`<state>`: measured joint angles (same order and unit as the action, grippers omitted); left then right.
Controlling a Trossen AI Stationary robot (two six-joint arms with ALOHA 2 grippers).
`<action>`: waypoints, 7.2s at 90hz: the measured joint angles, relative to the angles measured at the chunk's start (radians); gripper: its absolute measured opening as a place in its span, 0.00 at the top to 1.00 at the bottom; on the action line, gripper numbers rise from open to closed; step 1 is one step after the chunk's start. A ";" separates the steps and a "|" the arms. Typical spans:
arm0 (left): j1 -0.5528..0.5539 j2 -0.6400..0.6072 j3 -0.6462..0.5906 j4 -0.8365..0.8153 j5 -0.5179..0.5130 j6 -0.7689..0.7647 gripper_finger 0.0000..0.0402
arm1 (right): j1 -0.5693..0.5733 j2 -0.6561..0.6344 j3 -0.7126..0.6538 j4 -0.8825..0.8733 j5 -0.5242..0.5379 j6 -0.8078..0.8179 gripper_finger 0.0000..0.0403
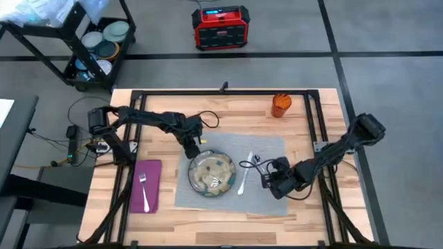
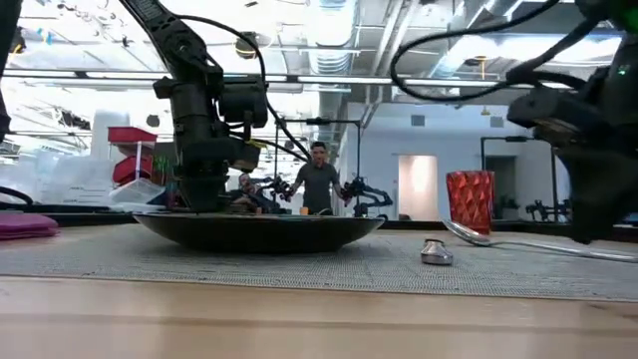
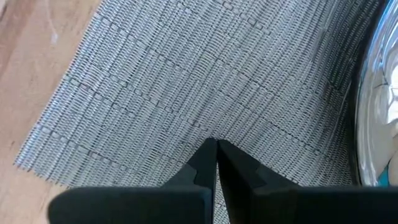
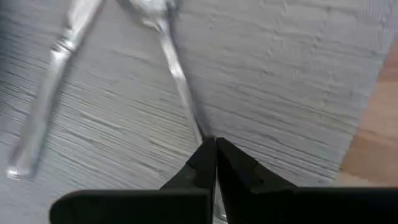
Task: Set table place
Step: Put the silver spoon beside the silver knife on the gray placemat, then adjust the silver knife on the gray placemat, then move the purple napkin to the left of the gray placemat
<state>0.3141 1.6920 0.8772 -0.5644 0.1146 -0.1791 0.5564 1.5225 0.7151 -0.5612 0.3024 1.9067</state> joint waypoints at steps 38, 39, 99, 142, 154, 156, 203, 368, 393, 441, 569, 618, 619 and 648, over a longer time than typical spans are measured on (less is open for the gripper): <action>0.000 0.000 0.000 0.003 0.000 0.000 1.00 | 0.012 0.009 0.000 0.170 0.082 -0.083 1.00; 0.000 0.000 0.000 0.003 0.000 0.000 1.00 | 0.012 0.009 0.000 0.163 0.081 -0.079 1.00; 0.000 0.000 0.000 0.006 0.003 -0.025 1.00 | -0.275 0.037 0.000 0.179 0.004 -0.425 1.00; 0.000 0.000 0.000 0.004 0.003 -0.029 1.00 | -0.305 0.019 0.001 0.406 -0.037 -0.528 1.00; 0.000 0.000 0.000 0.004 0.003 -0.027 1.00 | -0.280 0.065 0.000 0.486 -0.084 -0.528 1.00; 0.000 0.000 0.000 0.004 0.003 -0.027 1.00 | -0.277 0.074 0.000 0.502 -0.092 -0.528 1.00; 0.000 0.000 0.000 0.005 0.003 -0.024 1.00 | -0.292 0.135 0.024 0.623 -0.192 -0.610 1.00; 0.000 0.000 0.000 0.034 0.003 -0.027 1.00 | -0.290 0.166 0.069 0.544 -0.351 -0.726 1.00; 0.000 0.000 0.000 0.037 0.003 -0.010 1.00 | -0.266 0.108 0.068 0.411 -0.327 -0.727 1.00; 0.001 0.000 0.000 0.032 0.003 -0.027 1.00 | -0.295 0.216 0.069 0.621 -0.399 -0.779 1.00; -0.047 -0.064 0.043 -0.172 -0.105 0.004 1.00 | -0.239 0.031 0.045 0.160 0.000 -0.368 1.00; -0.434 -0.854 -0.291 -0.502 0.022 -0.810 1.00 | -0.264 0.029 0.045 0.183 -0.039 -0.439 1.00; -0.447 -0.863 -0.293 -0.490 0.022 -0.827 1.00 | -0.265 0.028 0.045 0.184 -0.039 -0.440 1.00; -0.617 -0.738 -0.308 -0.454 0.048 -0.992 1.00 | -0.291 0.018 0.045 0.202 -0.041 -0.491 1.00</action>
<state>-0.3033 0.9542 0.5690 -1.0188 0.1627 -1.1715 0.2657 1.5406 0.7605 -0.3591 0.2615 1.4161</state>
